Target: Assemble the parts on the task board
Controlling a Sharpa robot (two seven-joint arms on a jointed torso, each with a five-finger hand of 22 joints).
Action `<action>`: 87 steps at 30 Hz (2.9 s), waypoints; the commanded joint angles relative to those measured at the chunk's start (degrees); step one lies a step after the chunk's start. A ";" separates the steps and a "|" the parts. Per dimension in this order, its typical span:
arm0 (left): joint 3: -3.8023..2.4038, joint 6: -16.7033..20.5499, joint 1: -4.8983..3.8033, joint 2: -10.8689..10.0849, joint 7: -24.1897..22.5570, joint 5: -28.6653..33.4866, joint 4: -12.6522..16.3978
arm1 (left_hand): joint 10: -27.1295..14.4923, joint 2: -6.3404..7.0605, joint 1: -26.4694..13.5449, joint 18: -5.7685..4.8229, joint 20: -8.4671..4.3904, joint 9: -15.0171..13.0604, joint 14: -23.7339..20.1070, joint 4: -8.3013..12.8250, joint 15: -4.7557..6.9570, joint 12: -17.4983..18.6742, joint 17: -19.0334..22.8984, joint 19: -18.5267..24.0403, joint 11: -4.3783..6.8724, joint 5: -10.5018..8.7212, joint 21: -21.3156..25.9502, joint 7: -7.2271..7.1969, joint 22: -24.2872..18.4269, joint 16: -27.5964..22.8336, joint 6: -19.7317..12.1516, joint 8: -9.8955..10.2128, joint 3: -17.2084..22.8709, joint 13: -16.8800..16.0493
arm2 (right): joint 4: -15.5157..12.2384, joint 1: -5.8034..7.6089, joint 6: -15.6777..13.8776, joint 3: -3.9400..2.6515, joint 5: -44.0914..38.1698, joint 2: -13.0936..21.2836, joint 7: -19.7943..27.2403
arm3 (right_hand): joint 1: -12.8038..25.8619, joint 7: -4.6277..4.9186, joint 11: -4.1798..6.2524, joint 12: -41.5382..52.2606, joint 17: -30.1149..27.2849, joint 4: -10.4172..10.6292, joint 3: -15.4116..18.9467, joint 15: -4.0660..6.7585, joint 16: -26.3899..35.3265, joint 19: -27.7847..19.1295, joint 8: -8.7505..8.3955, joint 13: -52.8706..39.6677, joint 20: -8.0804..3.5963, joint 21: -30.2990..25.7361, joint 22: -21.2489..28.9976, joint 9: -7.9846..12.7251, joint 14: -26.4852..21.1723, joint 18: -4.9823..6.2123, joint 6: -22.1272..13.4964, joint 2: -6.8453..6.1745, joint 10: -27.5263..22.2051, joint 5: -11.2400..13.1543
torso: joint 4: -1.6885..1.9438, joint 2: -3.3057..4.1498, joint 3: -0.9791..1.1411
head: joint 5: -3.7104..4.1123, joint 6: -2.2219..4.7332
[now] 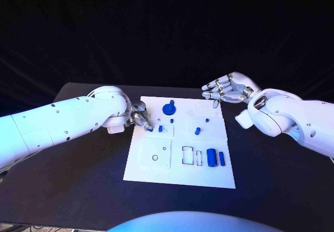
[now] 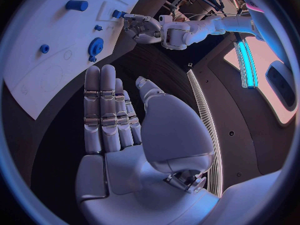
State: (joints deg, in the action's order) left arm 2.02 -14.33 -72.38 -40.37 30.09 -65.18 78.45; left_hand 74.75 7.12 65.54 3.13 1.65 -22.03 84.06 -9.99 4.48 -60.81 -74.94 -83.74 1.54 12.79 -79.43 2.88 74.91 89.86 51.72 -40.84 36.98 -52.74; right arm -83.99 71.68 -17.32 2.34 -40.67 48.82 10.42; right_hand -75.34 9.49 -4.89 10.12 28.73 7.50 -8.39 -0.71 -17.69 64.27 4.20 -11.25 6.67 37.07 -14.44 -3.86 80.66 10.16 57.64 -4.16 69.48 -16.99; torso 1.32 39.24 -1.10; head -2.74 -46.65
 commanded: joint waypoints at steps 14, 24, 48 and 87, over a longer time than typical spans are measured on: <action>0.09 -2.00 0.25 0.78 1.91 -0.52 -0.67 | 0.31 -0.71 -0.52 0.21 -0.16 0.18 5.94 7.59 0.36 -0.21 -15.06 -0.23 -0.04 0.06 0.11 -0.07 1.87 0.14 0.26 -0.32 7.88 -0.05 | -0.12 -0.04 0.30 0.00 -0.21 0.00 0.66 | 0.25 0.25 -0.31 -0.36 0.08 0.08 0.21 -0.14 0.22 0.49 -0.19 0.09 0.06 -0.29 0.06 -0.08 0.05 0.33 -0.04 0.26 -0.17 -0.34 | 0.37 -0.23 0.03 | 0.32 -0.28; 0.10 2.53 0.37 0.29 1.18 -0.52 0.55 | 0.59 -0.94 -0.90 0.07 -0.18 0.31 5.94 7.83 0.40 -0.55 -15.06 -0.49 0.04 0.10 -0.32 -0.17 2.42 0.14 0.45 -0.38 8.12 -0.43 | -0.12 -0.04 0.28 0.00 -0.21 -0.01 0.71 | 0.25 0.25 -0.31 -0.36 0.08 0.08 0.21 -0.14 0.22 0.49 -0.19 0.09 0.06 -0.29 0.06 -0.08 0.05 0.33 -0.04 0.26 -0.17 -0.34 | 0.46 -0.31 0.02 | 0.54 -0.40; -0.03 10.52 0.84 -1.70 1.75 -0.97 4.66 | 1.70 -0.56 -3.41 -0.20 -0.52 1.22 5.94 10.29 0.75 -1.33 -15.06 -1.16 0.45 2.78 -1.23 -0.56 3.66 0.14 1.58 -0.74 10.39 -1.29 | -0.22 -0.04 0.50 0.00 -0.23 0.14 0.73 | 0.25 0.25 -0.31 -0.36 0.08 0.08 0.21 -0.14 0.22 0.49 -0.19 0.09 0.06 -0.29 0.06 -0.08 0.05 0.33 -0.04 0.26 -0.17 -0.34 | 0.82 -0.55 0.06 | 1.01 -0.88; 0.06 4.83 2.18 0.45 2.14 -1.79 1.66 | 1.92 -0.04 -3.83 -0.21 -0.56 1.49 5.94 11.26 0.76 -1.48 -15.06 -1.17 0.48 2.97 -1.25 -0.59 3.73 0.14 1.71 -0.83 10.49 -1.50 | -0.22 -0.04 0.42 0.00 -0.57 0.04 0.80 | 0.15 0.20 -0.27 -0.35 0.16 0.05 0.20 -0.10 0.35 0.58 -0.13 0.16 0.05 -0.42 0.15 -0.10 0.11 0.35 0.12 0.30 -0.10 -0.51 | 1.04 -0.70 0.08 | 0.96 -1.39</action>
State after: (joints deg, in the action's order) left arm 2.01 -7.40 -70.31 -39.99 32.28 -66.61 80.16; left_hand 76.28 7.24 61.80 3.13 1.45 -20.49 84.08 -7.25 4.91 -61.90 -74.94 -83.94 1.84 15.65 -80.55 2.48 74.92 89.86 53.33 -41.45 39.36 -54.18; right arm -84.11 71.67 -17.28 2.35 -40.79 48.92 10.64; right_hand -75.34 9.49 -4.89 10.12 28.82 7.50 -8.39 -0.71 -17.70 64.47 4.20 -11.16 6.88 36.84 -14.37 -3.90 80.66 10.16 57.64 -4.16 69.48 -17.30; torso 2.39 38.53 -1.02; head -1.75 -48.03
